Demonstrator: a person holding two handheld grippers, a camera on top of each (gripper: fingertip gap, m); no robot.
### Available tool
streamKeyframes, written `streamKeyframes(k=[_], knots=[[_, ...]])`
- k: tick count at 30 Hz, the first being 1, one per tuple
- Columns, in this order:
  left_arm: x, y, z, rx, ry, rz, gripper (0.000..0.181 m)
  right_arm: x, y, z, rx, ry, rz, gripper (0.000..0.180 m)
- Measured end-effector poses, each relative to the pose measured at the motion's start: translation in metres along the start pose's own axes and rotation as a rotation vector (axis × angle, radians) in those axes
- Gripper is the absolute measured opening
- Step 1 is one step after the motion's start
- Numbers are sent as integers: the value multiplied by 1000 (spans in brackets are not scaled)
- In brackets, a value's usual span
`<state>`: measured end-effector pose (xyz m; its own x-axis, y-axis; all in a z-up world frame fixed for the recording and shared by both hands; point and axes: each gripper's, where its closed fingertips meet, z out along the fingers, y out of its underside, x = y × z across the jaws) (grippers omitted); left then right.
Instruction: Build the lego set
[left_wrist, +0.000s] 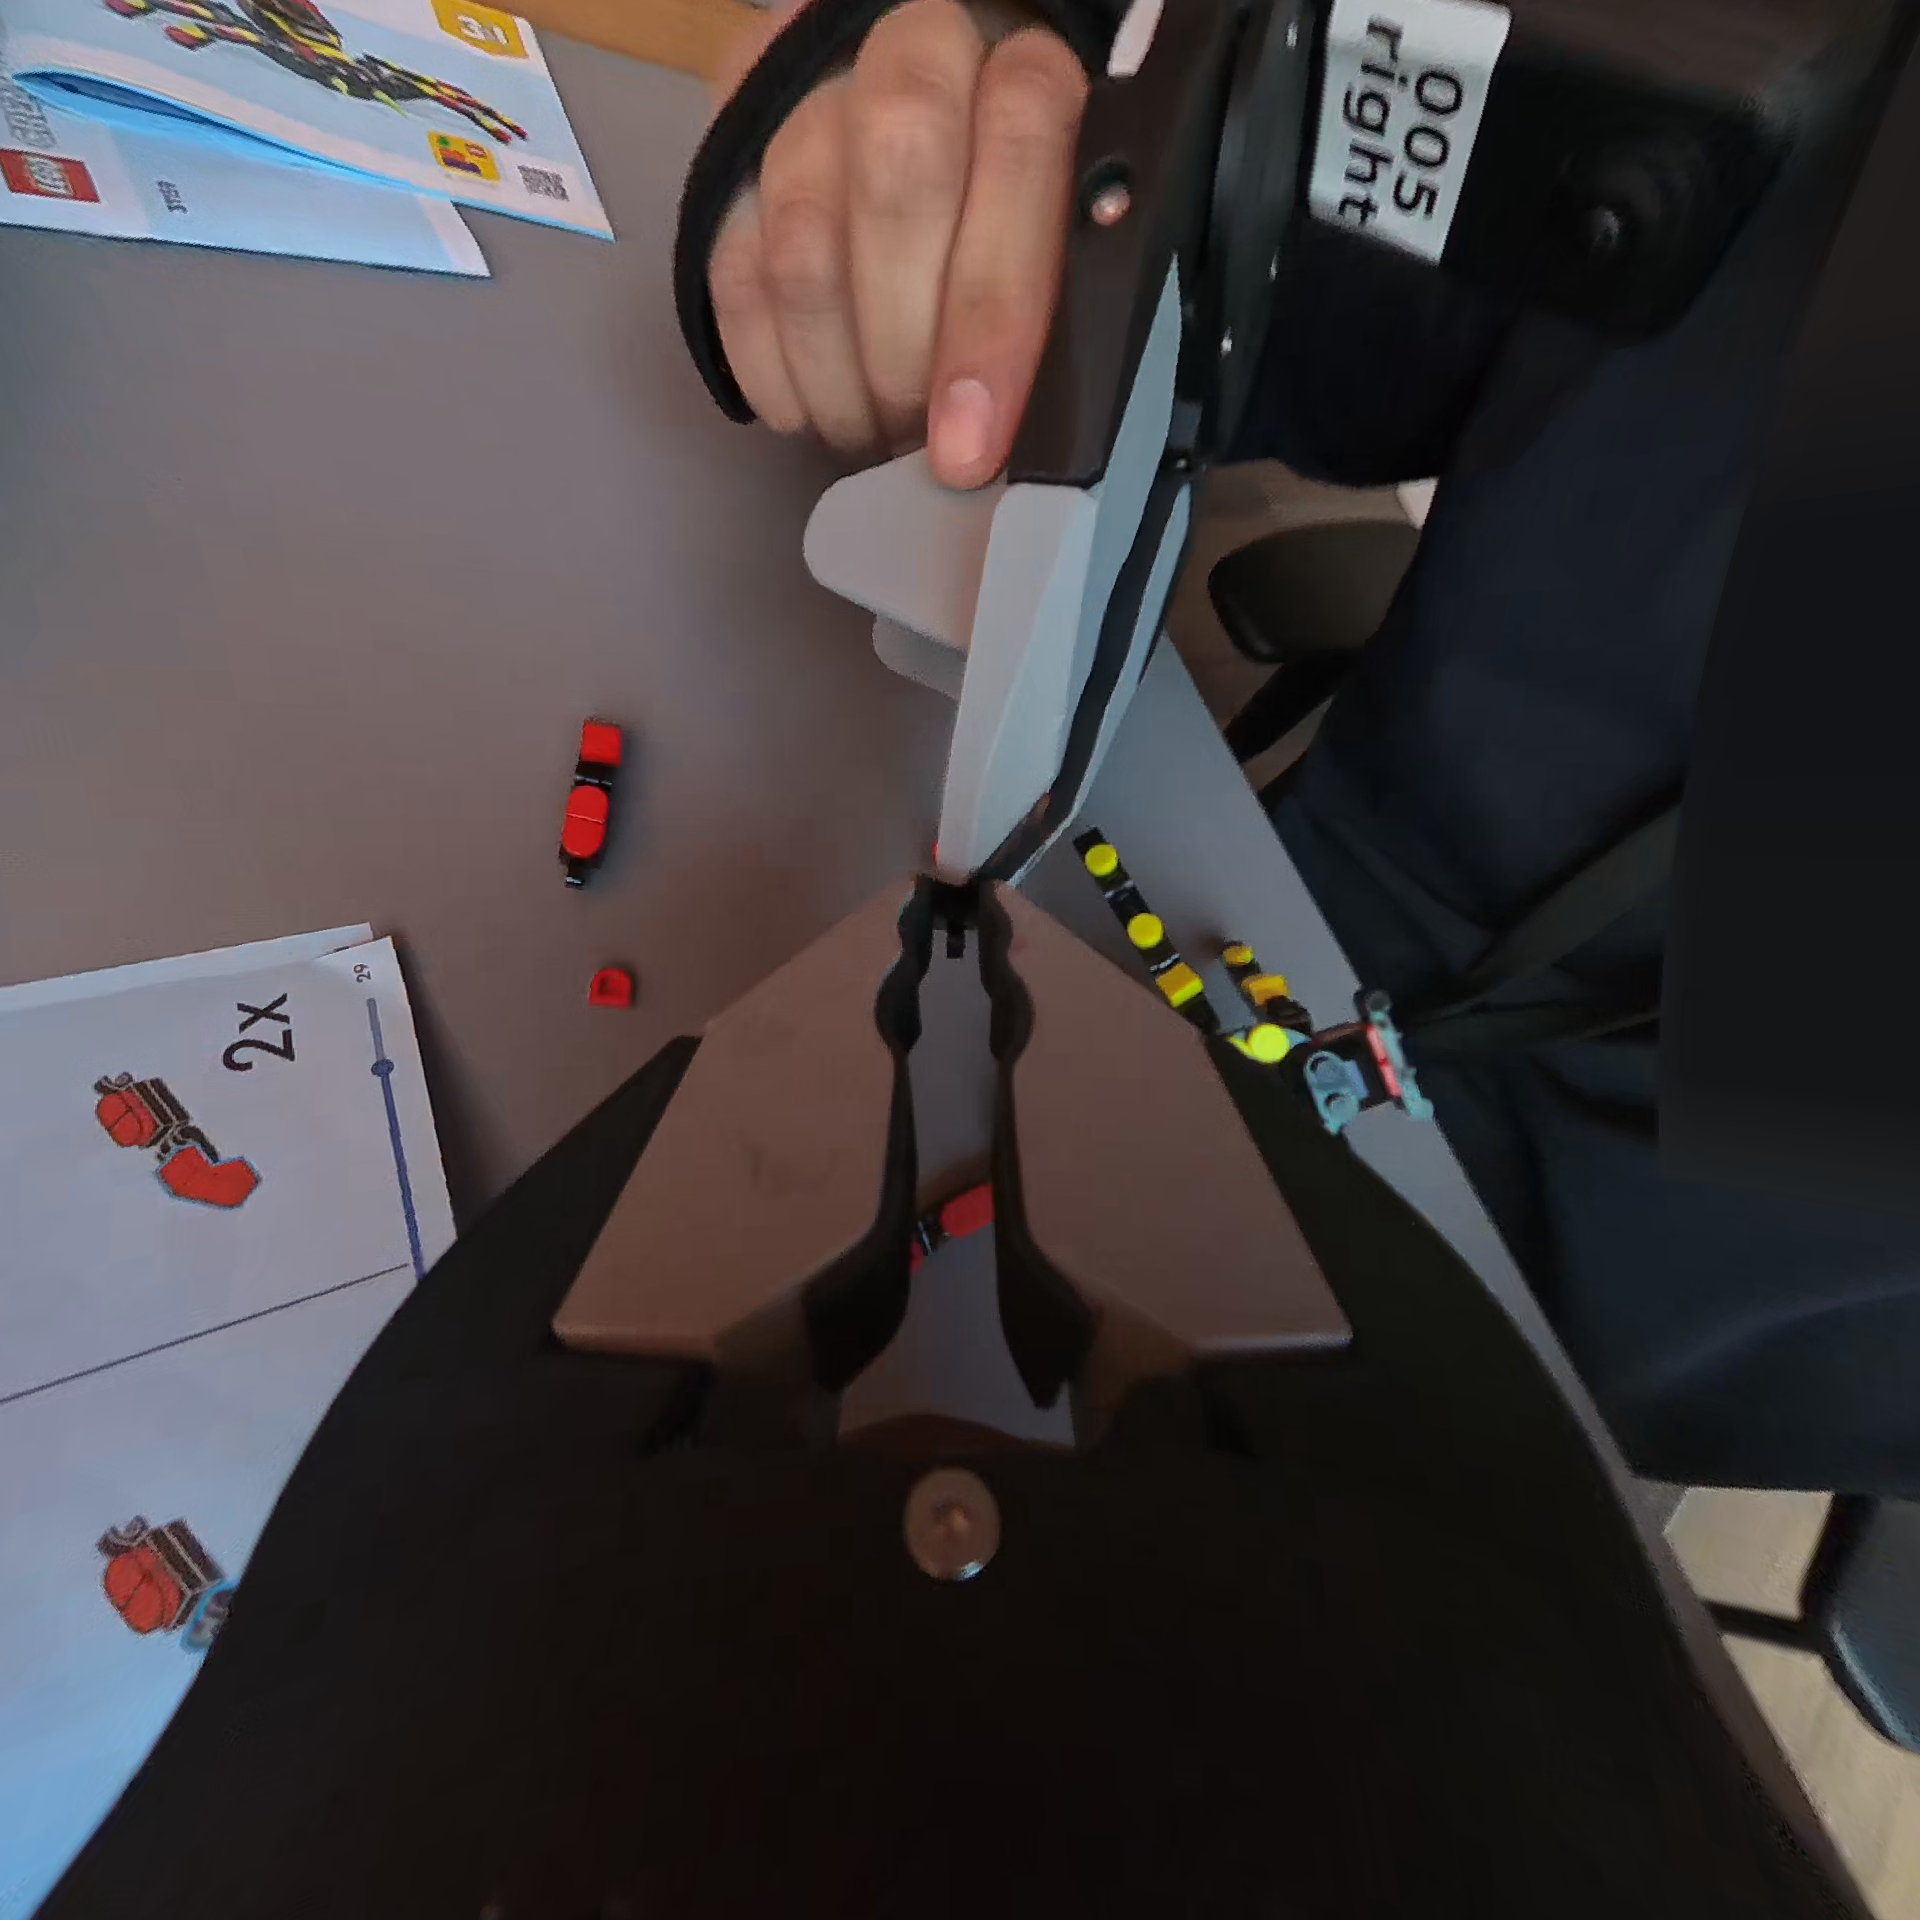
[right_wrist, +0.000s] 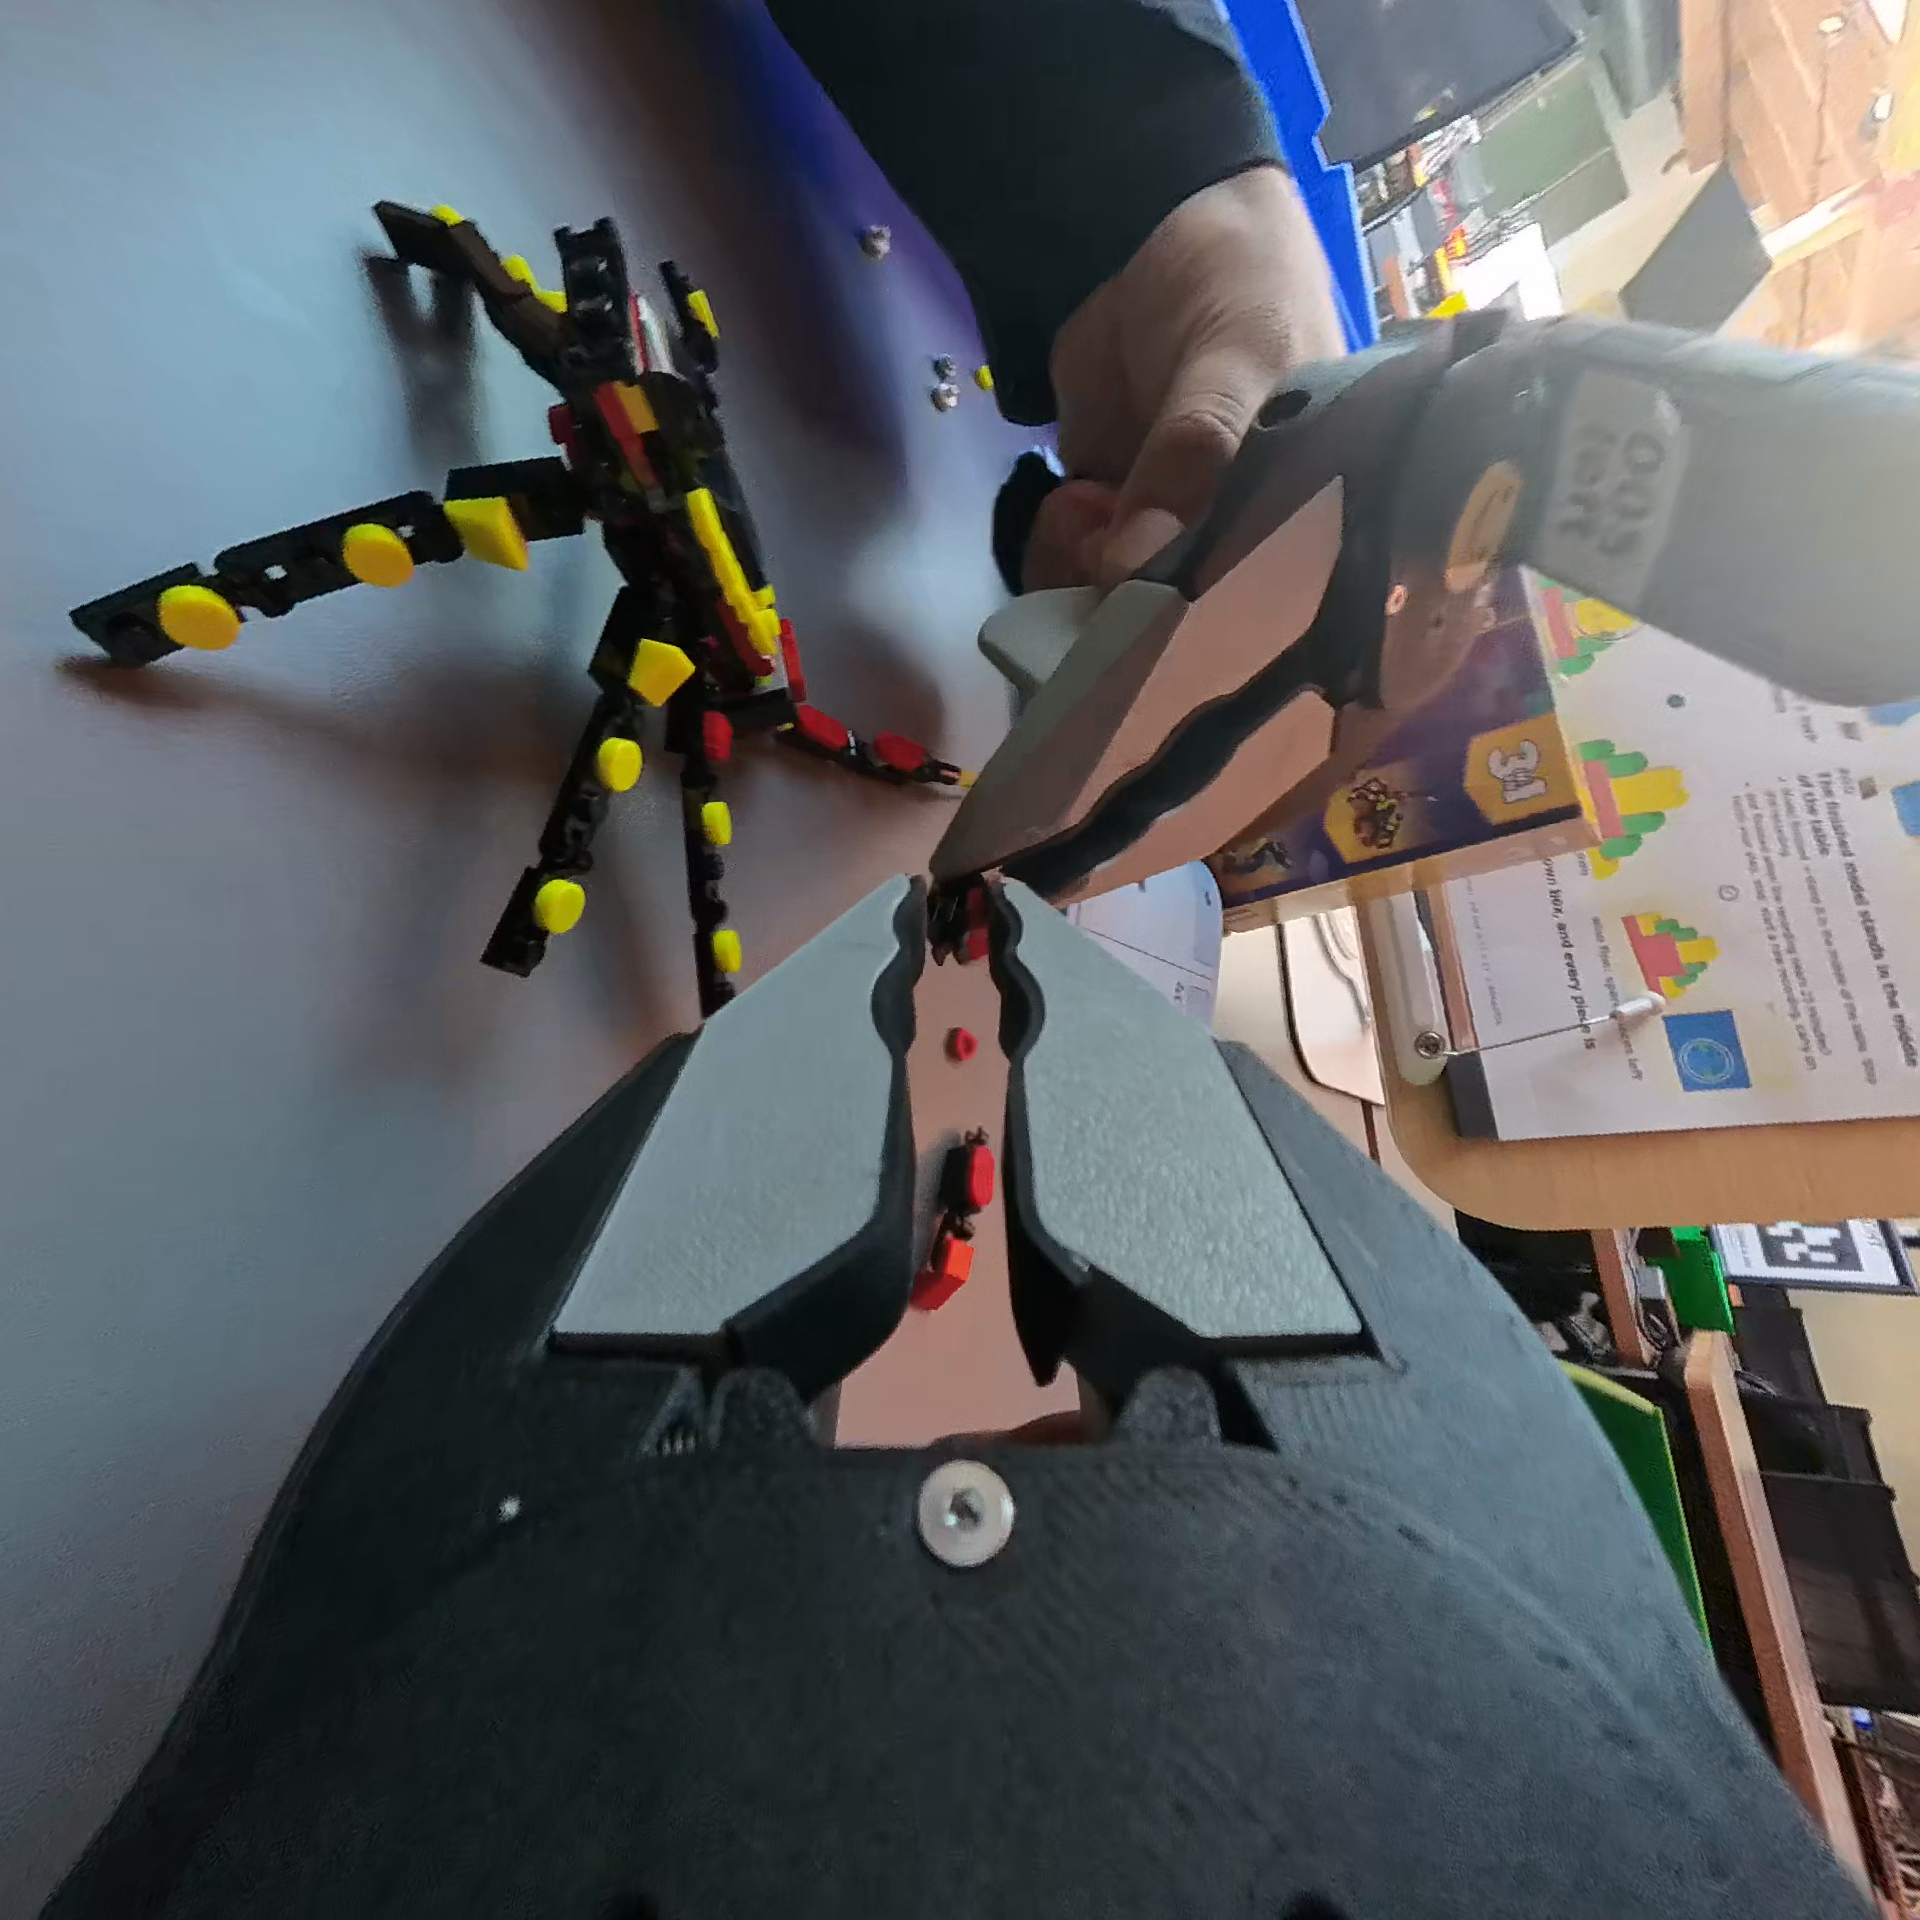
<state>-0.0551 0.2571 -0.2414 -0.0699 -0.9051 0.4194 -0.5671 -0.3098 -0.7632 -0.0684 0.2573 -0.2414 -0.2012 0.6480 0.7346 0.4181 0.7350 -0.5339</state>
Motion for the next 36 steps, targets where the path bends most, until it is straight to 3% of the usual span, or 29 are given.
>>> streamKeyframes(k=[22,26,36], knots=[[-11,-28,-18,221,27,-181,6,31,4,-6,14,81,278,1],[-10,-30,-19,235,36,-169,6,34,1,-8,33,143,197,2],[-6,-49,-28,407,163,-266,6,48,3,-17,23,246,157,22]])
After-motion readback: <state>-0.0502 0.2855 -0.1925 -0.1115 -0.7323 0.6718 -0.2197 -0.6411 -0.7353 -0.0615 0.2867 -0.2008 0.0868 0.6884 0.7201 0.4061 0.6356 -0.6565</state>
